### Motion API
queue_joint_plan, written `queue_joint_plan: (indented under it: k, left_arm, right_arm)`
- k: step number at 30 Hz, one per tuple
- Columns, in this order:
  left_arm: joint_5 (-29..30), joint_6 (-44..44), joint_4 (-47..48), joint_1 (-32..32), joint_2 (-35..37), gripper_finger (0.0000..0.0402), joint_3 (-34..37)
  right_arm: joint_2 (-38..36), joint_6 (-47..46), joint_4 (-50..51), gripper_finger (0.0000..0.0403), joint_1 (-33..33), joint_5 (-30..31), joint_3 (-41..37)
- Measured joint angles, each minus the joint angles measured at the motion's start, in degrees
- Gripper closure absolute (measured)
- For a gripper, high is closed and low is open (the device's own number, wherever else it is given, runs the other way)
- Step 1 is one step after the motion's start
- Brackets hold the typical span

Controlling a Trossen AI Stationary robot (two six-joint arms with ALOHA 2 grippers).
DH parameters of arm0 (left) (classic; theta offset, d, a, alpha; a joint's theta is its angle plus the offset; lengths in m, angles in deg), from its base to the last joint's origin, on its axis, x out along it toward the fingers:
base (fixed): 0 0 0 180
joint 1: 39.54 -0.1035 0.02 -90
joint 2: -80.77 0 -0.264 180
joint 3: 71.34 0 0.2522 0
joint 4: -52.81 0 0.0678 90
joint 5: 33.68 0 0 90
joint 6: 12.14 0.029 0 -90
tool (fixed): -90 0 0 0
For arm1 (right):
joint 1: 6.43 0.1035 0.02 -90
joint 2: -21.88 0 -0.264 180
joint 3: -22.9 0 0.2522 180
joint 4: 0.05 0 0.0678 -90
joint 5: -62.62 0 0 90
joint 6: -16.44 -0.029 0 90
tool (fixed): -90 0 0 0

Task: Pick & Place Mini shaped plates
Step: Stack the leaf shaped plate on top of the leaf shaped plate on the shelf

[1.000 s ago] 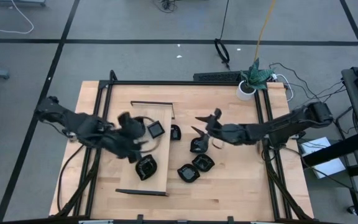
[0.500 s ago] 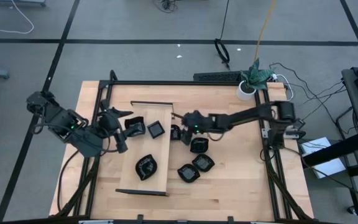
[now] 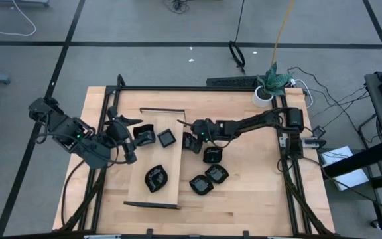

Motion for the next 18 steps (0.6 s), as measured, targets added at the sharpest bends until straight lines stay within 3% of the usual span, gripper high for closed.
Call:
queue_joint_plan:
  k: [14,18]
  left_arm:
    - [0.1,-0.3,-0.1,0.0,0.0,0.0176,0.9]
    - [0.2,-0.3,-0.1,0.0,0.0,0.0176,2.2]
  right_arm:
    - [0.0,3.4,-1.6,0.0386,1.0,-1.9,-2.1]
    - [-0.4,6.1,-1.7,0.0397,1.0,-1.6,-2.1]
